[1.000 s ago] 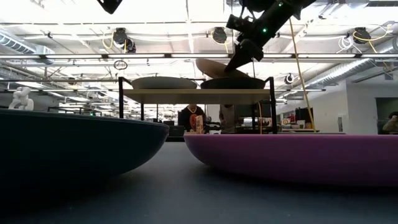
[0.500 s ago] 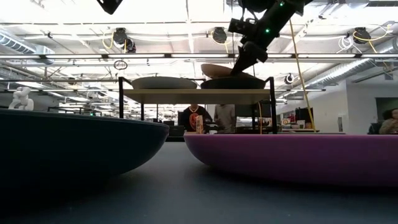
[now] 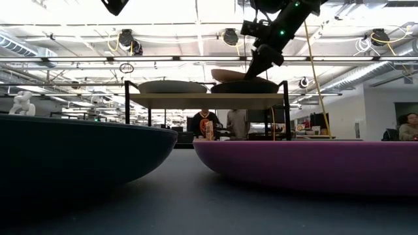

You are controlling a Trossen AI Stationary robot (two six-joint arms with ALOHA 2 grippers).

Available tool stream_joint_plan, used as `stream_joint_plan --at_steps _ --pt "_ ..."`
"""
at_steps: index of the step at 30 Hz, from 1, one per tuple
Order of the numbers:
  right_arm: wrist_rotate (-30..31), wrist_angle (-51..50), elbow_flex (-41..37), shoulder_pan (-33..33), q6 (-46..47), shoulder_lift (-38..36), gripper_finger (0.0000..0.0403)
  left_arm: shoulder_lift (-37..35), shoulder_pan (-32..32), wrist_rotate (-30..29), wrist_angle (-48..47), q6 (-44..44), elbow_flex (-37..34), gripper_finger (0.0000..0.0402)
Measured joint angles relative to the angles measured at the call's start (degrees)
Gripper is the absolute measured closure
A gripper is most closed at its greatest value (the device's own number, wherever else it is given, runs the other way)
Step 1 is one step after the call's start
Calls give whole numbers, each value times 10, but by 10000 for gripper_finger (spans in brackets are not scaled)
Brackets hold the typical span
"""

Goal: Place and stack plates onto a shelf
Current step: Stack the orange plate on top of the black plate on the shelf

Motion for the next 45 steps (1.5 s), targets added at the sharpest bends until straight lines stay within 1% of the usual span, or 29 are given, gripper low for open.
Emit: stream_joint_plan --at_steps 6,10,13,21,24,27,31,35,38,41,43,45 --pt "5 -1 0 14 -6 0 398 0 0 0 0 0 0 364" --pt "35 -5 0 18 -6 0 393 0 0 0 0 0 0 364" --pt "45 -7 0 18 -5 0 373 0 0 0 0 0 0 364" --pt "45 -4 0 21 4 0 301 0 0 0 0 -1 0 364" --pt "44 -5 0 29 9 -6 287 0 0 0 0 -2 0 364" --pt "44 -6 0 39 12 -15 283 0 0 1 0 -2 0 364" --pt "46 -5 0 46 27 -31 295 0 0 1 -1 -5 0 364" --pt "47 -4 0 50 37 -52 319 0 0 2 -5 -13 0 364" --pt "49 -14 0 50 42 -66 343 0 0 2 -10 -16 0 364" --pt "77 -37 0 43 44 -72 373 0 -1 2 -14 -25 0 364" --pt "75 -57 0 35 50 -73 393 0 -1 4 -13 -29 0 364" --pt "75 -75 0 27 60 -73 399 0 -5 6 -13 -30 0 364"
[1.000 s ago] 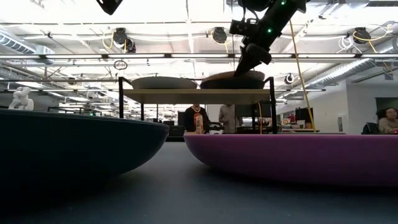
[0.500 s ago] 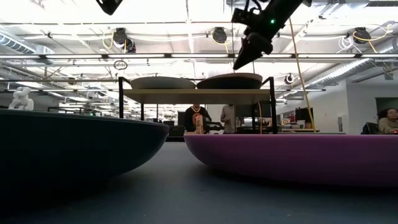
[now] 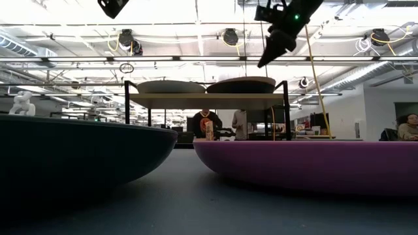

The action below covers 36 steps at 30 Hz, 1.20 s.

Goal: Place and stack plates onto a shelf
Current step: Stack the orange plate on top of the black plate on the shelf, then stack the dark green plate on top of the blue plate on the shelf

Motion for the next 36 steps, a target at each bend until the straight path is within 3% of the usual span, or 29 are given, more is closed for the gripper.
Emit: stream_joint_plan --at_steps 9,22,34,36 --pt "0 -29 -1 -10 29 3 401 0 -14 1 1 -2 0 364" --pt "2 11 -45 -23 37 1 402 0 -14 1 1 -5 0 364" --pt "-3 36 -46 -5 47 -51 403 0 -14 0 -4 1 0 364" --pt "-31 32 -46 9 65 -61 403 0 -14 0 -8 0 0 364"
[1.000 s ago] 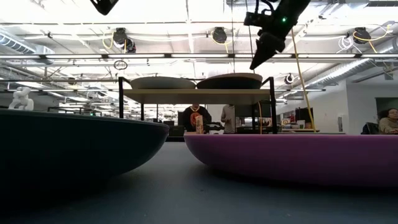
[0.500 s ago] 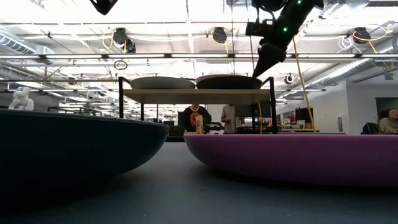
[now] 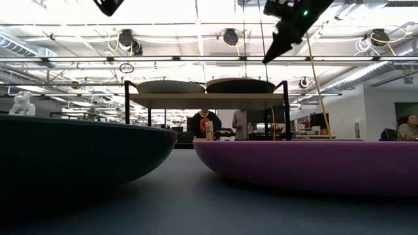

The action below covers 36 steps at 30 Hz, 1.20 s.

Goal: Place and stack plates onto a shelf
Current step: Stack the dark green plate on top of the blue plate on the shelf

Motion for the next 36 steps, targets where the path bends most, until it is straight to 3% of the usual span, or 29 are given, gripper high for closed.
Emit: stream_joint_plan --at_steps 5,16,29,36 --pt "-57 -5 0 44 33 -15 403 0 0 0 -6 -13 0 364" --pt "-62 -4 -15 112 9 -15 403 42 -53 9 -4 -48 0 364" --pt "-61 -4 -47 120 -16 -15 403 167 -132 209 -2 -222 0 356" --pt "-61 -4 -47 120 -14 -15 403 206 -139 326 30 -263 0 259"
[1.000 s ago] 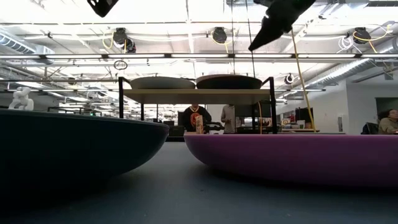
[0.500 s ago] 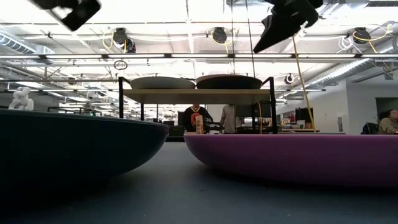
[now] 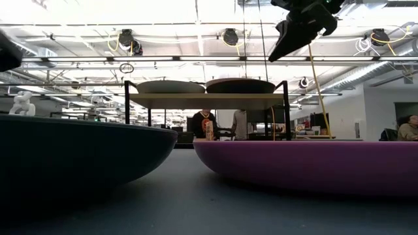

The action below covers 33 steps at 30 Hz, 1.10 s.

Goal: Place and stack plates onto a shelf
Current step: Stack the dark green plate on top of the blue plate on the shelf

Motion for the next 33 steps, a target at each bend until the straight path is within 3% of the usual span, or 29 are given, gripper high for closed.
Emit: stream_joint_plan --at_steps 4,7,14,33 --pt "0 -6 0 0 0 0 403 7 -26 10 13 35 0 209" --pt "0 -6 0 0 0 0 403 7 -45 -7 8 56 0 194" --pt "0 -6 0 0 -1 0 403 8 -70 -106 -10 113 0 192" --pt "0 -11 0 0 -4 0 403 16 -83 -147 -66 171 0 192"
